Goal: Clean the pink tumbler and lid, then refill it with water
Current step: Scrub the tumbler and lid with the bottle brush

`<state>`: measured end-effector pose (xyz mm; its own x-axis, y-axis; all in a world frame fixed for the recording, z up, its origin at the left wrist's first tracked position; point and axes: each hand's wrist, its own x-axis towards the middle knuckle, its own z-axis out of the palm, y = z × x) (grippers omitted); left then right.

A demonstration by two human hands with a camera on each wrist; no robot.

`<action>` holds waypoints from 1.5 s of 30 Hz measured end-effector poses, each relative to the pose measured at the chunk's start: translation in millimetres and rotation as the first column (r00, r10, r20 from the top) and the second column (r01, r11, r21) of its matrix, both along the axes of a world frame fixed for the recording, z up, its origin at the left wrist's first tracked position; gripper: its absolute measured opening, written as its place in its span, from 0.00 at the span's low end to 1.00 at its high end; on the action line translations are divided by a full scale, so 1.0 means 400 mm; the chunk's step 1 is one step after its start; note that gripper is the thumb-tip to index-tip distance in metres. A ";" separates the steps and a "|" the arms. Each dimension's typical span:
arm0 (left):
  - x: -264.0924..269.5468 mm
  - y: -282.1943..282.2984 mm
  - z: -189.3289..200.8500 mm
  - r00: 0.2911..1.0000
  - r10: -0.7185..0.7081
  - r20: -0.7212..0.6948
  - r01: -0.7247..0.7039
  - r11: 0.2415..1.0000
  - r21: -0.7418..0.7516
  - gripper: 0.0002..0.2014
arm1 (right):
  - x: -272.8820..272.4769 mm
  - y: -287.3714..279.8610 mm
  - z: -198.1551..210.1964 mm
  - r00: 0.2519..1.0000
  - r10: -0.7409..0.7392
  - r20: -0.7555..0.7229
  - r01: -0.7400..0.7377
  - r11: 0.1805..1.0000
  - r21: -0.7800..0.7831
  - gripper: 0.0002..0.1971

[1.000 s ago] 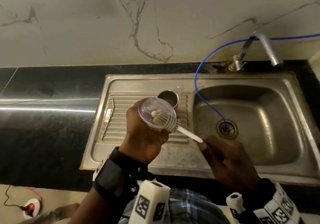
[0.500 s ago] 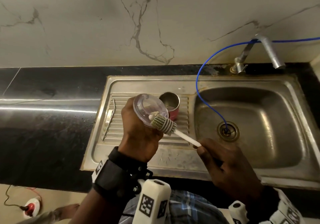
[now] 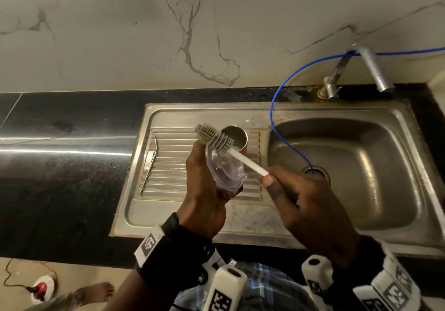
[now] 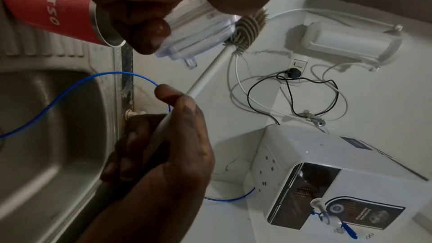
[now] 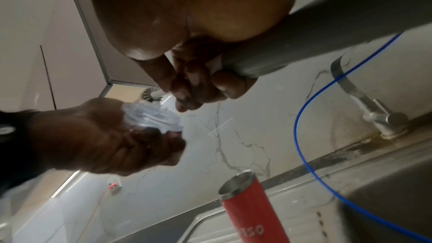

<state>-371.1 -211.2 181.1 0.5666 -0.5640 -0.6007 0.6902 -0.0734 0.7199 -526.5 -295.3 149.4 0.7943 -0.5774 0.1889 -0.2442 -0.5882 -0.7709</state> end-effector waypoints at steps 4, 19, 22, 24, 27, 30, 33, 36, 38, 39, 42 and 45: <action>0.035 0.028 -0.005 0.999 -0.028 -0.026 0.028 0.999 -0.017 0.19 | -0.022 -0.056 -0.028 0.998 0.057 0.002 -0.057 0.998 0.007 0.13; 0.039 0.026 0.008 0.985 -0.143 -0.095 0.139 0.989 -0.043 0.22 | -0.029 -0.039 -0.053 0.996 0.060 0.064 -0.062 0.998 0.030 0.13; 0.078 0.031 0.016 0.989 -0.120 -0.089 0.113 0.991 -0.075 0.24 | -0.062 -0.058 -0.069 0.998 0.032 0.045 -0.034 0.999 0.027 0.12; 0.068 0.034 0.017 0.977 -0.152 -0.150 0.145 0.988 -0.057 0.21 | -0.067 -0.058 -0.069 0.998 0.034 0.046 -0.035 0.999 0.013 0.12; 0.023 0.026 0.006 0.952 -0.235 -0.194 0.247 0.968 0.043 0.26 | -0.049 -0.046 -0.055 0.996 0.053 0.068 -0.052 0.999 -0.016 0.12; 0.010 0.021 0.001 0.948 -0.257 -0.189 0.268 0.963 0.035 0.26 | -0.038 -0.044 -0.048 0.994 0.070 0.087 -0.069 0.998 -0.012 0.12; 0.051 0.030 0.009 0.964 -0.202 -0.174 0.197 0.979 -0.047 0.24 | -0.058 -0.058 -0.061 0.996 0.059 0.060 -0.059 0.998 -0.003 0.13; 0.077 0.035 0.017 0.971 -0.172 -0.169 0.159 0.983 -0.089 0.20 | -0.072 -0.060 -0.068 0.998 0.051 0.032 -0.051 0.998 0.025 0.12; 0.063 0.030 0.005 0.979 -0.159 -0.126 0.155 0.987 -0.039 0.21 | -0.056 -0.051 -0.059 0.999 0.039 0.021 -0.039 0.999 -0.001 0.12; 0.051 0.027 0.002 0.980 -0.163 -0.117 0.164 0.986 -0.003 0.24 | -0.044 -0.045 -0.052 0.999 0.034 0.012 -0.034 0.999 -0.027 0.12; 0.039 0.023 -0.011 0.983 -0.152 -0.102 0.158 0.986 0.054 0.29 | -0.018 -0.026 -0.033 1.000 0.030 0.006 -0.029 0.997 -0.074 0.13; 0.074 0.031 -0.005 0.998 -0.065 -0.019 0.066 0.998 0.024 0.24 | -0.037 -0.008 -0.040 0.998 0.063 -0.017 -0.063 0.997 -0.039 0.13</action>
<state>-341.3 -198.7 179.2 0.5175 -0.5845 -0.6250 0.6965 -0.1365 0.7044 -541.4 -298.4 133.6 0.8319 -0.5183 0.1984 -0.2173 -0.6331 -0.7430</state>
